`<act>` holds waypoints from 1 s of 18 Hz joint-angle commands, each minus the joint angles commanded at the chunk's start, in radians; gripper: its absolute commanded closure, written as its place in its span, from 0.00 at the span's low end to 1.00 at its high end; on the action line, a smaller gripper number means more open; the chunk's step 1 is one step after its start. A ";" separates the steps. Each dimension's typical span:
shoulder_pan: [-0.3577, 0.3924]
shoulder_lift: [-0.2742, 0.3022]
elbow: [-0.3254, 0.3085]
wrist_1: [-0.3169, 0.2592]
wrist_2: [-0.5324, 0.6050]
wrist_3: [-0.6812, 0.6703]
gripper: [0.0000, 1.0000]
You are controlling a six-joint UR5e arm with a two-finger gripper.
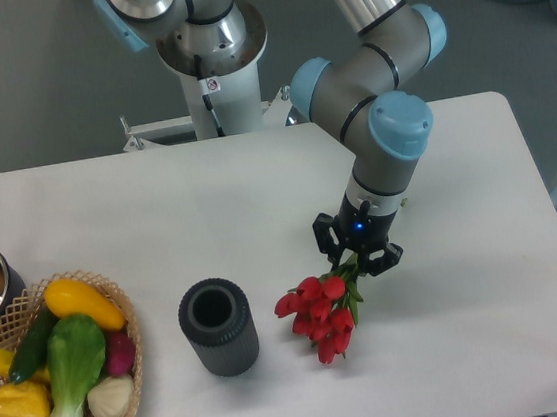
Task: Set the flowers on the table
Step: 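Lower the tulips toward the black container and lay them on the table, then open the gripper to release the tulip stems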
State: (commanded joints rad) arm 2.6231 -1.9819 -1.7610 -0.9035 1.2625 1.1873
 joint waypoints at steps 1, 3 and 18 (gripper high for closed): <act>0.000 0.000 0.000 0.000 0.000 0.000 0.59; 0.000 -0.002 0.000 0.002 0.000 0.002 0.51; 0.044 0.029 0.034 0.011 -0.008 0.046 0.00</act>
State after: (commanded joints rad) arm 2.6675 -1.9529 -1.7273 -0.8927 1.2548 1.2333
